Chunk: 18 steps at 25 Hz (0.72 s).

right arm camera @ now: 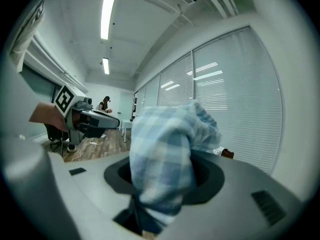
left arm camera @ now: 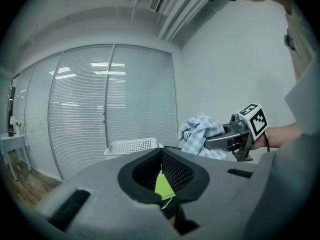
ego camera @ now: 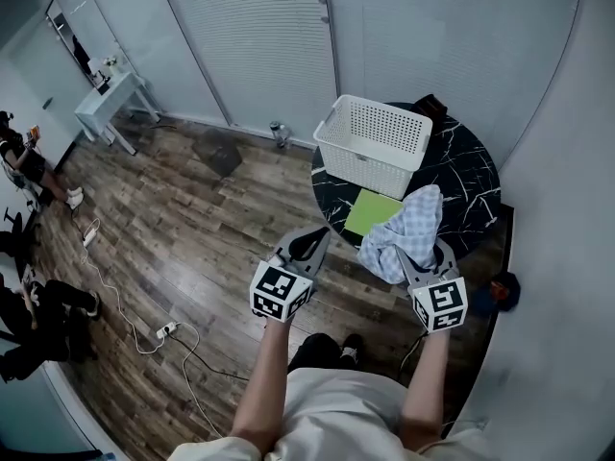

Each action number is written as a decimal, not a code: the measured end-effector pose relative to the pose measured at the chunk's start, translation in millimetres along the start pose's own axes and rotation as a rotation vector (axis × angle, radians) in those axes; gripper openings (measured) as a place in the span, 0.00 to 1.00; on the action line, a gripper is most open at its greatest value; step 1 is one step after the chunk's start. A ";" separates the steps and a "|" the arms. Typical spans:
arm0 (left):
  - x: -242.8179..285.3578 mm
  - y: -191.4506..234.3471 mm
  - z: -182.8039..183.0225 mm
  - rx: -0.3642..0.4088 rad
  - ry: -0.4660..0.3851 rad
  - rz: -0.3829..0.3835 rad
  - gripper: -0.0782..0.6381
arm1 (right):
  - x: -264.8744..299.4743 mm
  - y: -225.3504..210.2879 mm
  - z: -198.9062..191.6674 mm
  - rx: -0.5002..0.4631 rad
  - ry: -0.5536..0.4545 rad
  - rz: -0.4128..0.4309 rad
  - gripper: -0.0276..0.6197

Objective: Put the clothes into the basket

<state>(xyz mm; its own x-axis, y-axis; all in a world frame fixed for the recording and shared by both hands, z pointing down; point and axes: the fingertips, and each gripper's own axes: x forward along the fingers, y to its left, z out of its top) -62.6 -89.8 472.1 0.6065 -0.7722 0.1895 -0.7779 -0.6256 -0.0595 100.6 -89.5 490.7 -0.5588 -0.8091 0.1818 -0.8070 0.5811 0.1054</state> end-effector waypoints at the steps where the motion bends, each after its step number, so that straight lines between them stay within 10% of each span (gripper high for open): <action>1: 0.3 -1.0 -0.3 0.001 0.003 -0.002 0.13 | -0.4 -0.9 -0.9 -0.006 0.004 -0.001 0.32; 18: 38.7 -3.6 3.9 -0.020 -0.028 -0.067 0.13 | 6.7 -29.3 12.7 -0.050 -0.023 -0.063 0.32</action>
<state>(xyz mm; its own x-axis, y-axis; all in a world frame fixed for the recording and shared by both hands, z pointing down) -35.7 -117.9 475.8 0.6616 -0.7315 0.1647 -0.7382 -0.6740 -0.0281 118.1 -113.1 476.4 -0.5119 -0.8456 0.1512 -0.8304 0.5322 0.1650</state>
